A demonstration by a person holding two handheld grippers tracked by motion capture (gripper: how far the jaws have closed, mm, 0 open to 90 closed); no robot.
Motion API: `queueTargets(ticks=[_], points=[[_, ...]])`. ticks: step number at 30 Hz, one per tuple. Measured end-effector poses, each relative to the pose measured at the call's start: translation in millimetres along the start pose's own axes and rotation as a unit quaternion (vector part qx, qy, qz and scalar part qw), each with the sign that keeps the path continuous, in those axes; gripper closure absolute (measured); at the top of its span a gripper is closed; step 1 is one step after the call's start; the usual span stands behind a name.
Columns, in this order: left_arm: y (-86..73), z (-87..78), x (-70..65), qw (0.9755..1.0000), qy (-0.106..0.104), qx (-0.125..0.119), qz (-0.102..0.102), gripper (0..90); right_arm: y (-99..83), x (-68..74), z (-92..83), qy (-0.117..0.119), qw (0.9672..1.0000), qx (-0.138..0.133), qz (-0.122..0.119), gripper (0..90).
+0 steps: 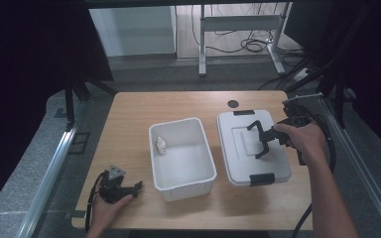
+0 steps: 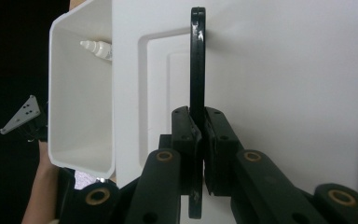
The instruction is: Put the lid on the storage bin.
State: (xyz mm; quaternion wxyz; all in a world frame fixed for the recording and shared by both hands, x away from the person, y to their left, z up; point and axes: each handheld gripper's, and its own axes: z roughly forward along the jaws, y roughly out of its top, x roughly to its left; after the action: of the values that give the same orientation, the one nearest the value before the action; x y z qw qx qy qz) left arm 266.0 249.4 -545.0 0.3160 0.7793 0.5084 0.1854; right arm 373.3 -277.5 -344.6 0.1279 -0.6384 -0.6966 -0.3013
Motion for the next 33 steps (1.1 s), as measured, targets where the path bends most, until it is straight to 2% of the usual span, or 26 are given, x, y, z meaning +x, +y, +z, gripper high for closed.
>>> queueTargets(ticks=[18,33], points=[[0.0,0.1,0.0,1.0,0.0,0.0,0.0,12.4,3.4,30.4,-4.7,0.01,0.9996,0.0,-0.028,84.2],[0.0,0.1,0.0,1.0,-0.001,0.0,0.0,12.3,7.1,48.2,1.0,0.012,0.9993,0.004,-0.036,84.2]])
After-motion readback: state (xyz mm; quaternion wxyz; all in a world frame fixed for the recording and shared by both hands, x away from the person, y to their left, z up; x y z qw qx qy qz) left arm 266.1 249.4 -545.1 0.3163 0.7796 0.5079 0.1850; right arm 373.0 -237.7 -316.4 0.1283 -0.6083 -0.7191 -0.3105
